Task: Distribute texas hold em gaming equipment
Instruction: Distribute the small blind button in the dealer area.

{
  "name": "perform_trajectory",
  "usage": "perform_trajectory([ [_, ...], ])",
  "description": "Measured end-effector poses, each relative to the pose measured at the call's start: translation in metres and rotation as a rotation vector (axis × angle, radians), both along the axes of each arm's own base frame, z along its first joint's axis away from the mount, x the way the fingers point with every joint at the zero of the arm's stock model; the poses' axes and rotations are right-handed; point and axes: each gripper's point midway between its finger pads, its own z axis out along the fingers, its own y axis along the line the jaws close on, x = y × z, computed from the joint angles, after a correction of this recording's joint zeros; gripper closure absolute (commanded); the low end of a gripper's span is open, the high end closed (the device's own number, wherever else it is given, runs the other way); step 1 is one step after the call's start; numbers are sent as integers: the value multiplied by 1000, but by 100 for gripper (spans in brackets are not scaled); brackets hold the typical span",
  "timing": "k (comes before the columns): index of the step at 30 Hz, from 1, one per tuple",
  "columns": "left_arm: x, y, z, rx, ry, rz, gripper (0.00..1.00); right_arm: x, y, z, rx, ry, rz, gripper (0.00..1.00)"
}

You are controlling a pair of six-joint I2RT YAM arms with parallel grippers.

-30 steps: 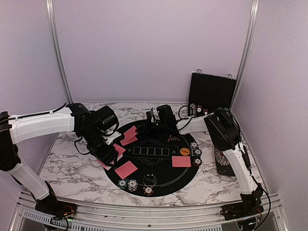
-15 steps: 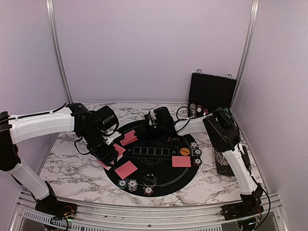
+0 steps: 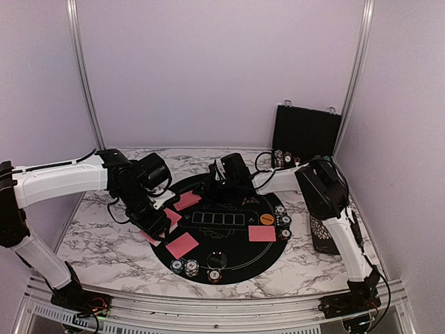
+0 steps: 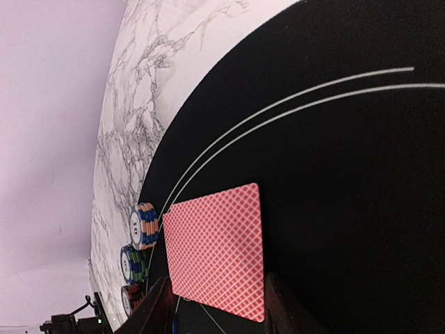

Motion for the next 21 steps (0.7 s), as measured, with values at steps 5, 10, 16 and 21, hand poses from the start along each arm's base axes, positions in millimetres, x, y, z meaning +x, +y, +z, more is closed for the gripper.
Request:
perform_trajectory([
  [5,0,0,0,0,1,0,49,-5,-1,4,-32,-17,4,48],
  [10,0,0,0,-2,3,-1,49,-10,-6,7,-60,-28,7,41],
  [16,-1,-1,0,-5,6,-1,49,-14,-9,26,-70,-55,21,32],
  [21,-1,-1,0,-6,6,-1,49,-29,-16,53,-40,-69,42,30],
])
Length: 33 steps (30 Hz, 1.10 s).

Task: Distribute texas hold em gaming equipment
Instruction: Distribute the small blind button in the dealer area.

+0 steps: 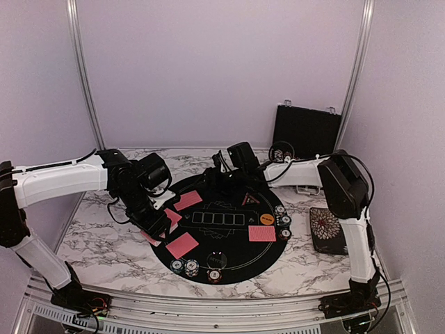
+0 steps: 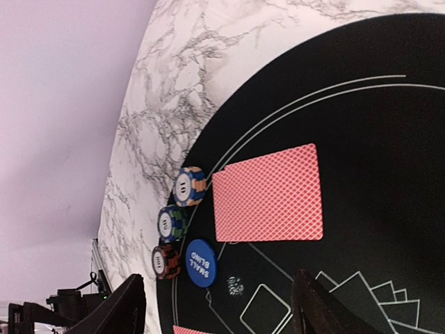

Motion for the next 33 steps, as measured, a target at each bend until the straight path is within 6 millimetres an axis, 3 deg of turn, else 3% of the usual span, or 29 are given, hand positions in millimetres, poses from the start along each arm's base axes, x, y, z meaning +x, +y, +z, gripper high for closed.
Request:
perform_trajectory([
  [7,-1,-1,-1,2,1,-5,49,-37,-13,37,93,7,61,32],
  [12,-4,-4,-3,8,7,-19,49,-68,-19,51,163,35,111,38],
  [21,-9,-14,-3,9,6,-48,49,-134,-10,39,219,143,227,40],
  [26,-10,-18,-4,10,7,-59,49,-151,-5,38,241,178,262,40],
  [33,-9,-23,-2,6,3,-65,49,-157,3,49,288,176,282,43],
])
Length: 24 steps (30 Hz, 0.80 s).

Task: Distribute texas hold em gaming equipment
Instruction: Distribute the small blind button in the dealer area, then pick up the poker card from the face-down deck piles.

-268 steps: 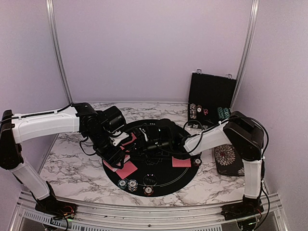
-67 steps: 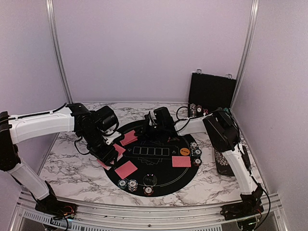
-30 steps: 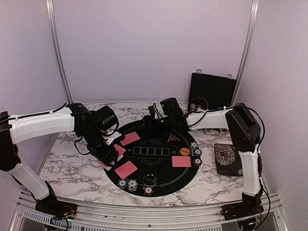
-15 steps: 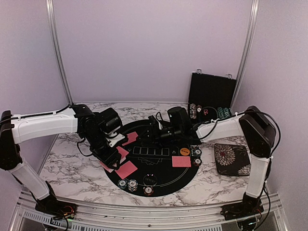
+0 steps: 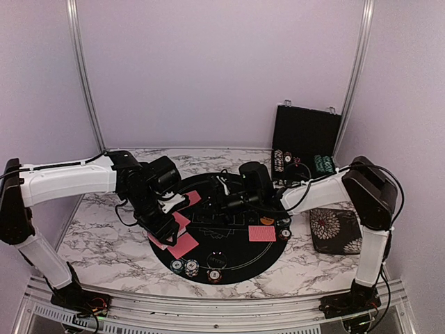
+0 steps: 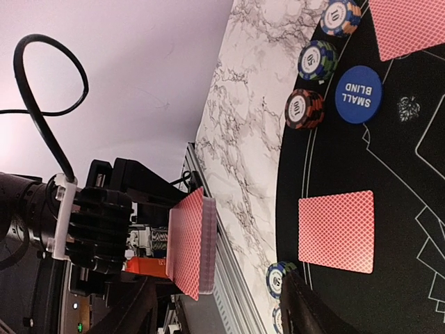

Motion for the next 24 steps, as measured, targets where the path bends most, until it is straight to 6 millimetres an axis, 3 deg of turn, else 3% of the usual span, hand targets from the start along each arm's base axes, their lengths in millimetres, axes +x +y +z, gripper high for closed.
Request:
perform_trajectory([
  [15,0,-3,1,-3,-3,-5,49,-23,15,8,30,16,56,52],
  [24,0,-3,1,-3,-3,-5,49,-25,30,13,51,11,75,60],
])
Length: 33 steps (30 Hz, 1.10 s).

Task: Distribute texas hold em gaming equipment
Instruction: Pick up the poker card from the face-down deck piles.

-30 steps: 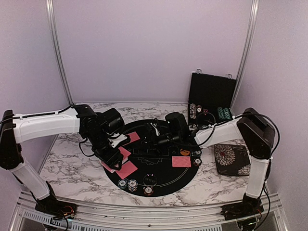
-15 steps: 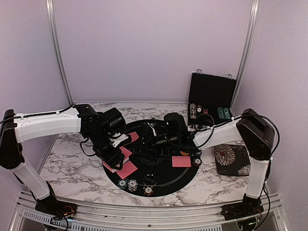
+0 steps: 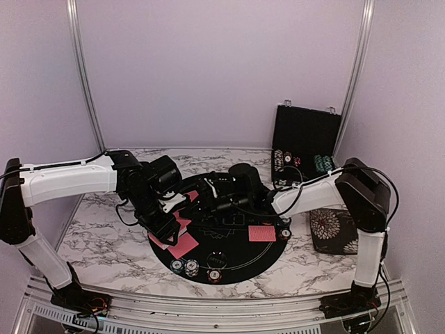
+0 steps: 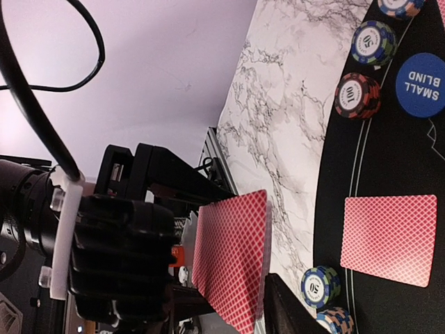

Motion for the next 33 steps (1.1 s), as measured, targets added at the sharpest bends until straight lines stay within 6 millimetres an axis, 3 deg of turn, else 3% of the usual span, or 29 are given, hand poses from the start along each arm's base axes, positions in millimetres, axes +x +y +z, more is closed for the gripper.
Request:
perform_trajectory([
  [12,0,0,0,0,0,0,49,-5,4,-8,-13,17,10,80],
  [33,0,0,0,1,0,0,49,-3,3,-10,-21,21,3,92],
])
